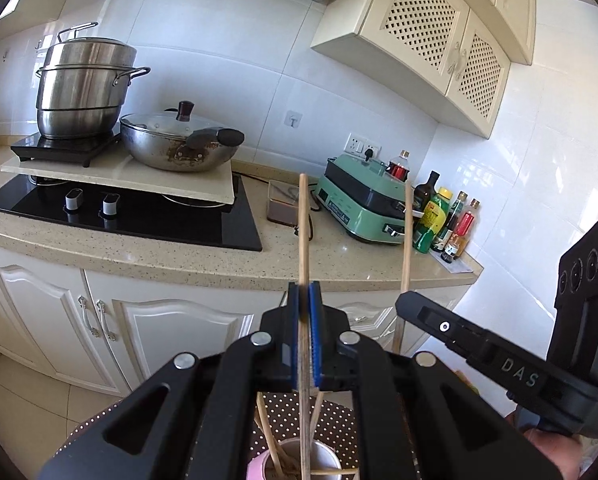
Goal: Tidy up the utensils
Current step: 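Raise the left tool's chopstick over the pink cup while the right tool carries its chopstick there, then lower the chopsticks into the pink cup and open both tools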
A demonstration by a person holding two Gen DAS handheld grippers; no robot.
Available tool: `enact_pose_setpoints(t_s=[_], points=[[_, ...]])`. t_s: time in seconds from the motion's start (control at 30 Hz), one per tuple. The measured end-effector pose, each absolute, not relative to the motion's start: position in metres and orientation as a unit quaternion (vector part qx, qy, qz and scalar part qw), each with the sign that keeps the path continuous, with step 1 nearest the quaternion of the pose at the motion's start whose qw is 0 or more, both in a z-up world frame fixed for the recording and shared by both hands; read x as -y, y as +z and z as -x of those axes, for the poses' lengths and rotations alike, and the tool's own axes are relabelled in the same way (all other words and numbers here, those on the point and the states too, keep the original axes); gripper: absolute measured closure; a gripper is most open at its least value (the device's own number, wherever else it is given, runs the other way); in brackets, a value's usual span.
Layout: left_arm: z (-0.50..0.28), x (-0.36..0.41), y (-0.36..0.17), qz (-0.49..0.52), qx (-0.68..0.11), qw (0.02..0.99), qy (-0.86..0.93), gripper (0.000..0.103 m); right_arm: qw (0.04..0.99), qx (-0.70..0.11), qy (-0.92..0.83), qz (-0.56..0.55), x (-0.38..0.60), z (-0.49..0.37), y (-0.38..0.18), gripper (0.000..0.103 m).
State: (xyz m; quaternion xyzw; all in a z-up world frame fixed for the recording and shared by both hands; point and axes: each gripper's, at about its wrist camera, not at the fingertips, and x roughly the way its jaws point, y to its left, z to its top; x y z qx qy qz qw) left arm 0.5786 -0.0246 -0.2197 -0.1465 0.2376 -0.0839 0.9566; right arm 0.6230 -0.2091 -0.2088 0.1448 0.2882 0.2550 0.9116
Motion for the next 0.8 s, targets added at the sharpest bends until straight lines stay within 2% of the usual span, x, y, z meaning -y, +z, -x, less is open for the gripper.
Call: enact_pose_setpoints(t_s=[0.8], points=[[-0.582,0.033,-0.271,0.121,-0.267,0.953,-0.073,0.098,0.928,-0.278,0.234,-0.081,0.193,-0.611,-0.264,0.097]])
